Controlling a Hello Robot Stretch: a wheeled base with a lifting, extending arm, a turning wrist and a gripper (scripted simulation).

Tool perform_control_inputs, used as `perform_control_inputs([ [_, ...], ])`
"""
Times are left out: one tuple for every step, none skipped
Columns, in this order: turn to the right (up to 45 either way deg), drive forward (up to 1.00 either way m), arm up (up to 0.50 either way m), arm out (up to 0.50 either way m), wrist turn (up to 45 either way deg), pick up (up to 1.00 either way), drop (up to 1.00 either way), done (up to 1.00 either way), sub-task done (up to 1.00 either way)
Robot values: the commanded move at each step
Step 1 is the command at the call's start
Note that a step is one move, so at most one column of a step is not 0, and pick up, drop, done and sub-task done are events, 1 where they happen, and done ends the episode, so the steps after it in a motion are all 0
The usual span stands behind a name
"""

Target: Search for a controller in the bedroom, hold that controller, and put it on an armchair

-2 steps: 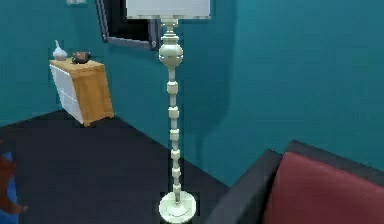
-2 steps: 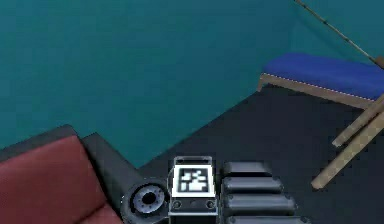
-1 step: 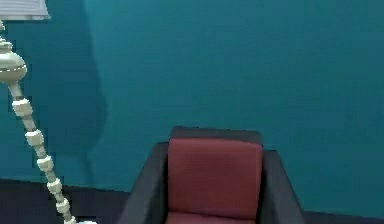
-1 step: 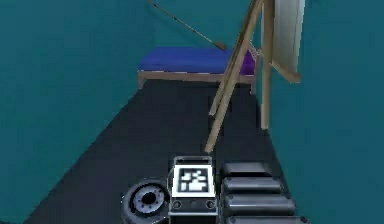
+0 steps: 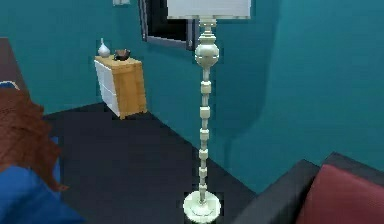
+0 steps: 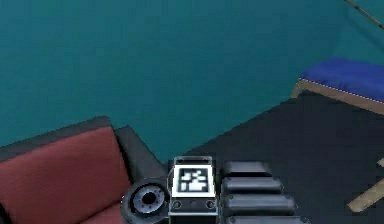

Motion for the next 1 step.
perform_control_inputs([
  [-15.0,0.00,0.00,0.00,0.0,0.00,0.00,0.00,0.00],
])
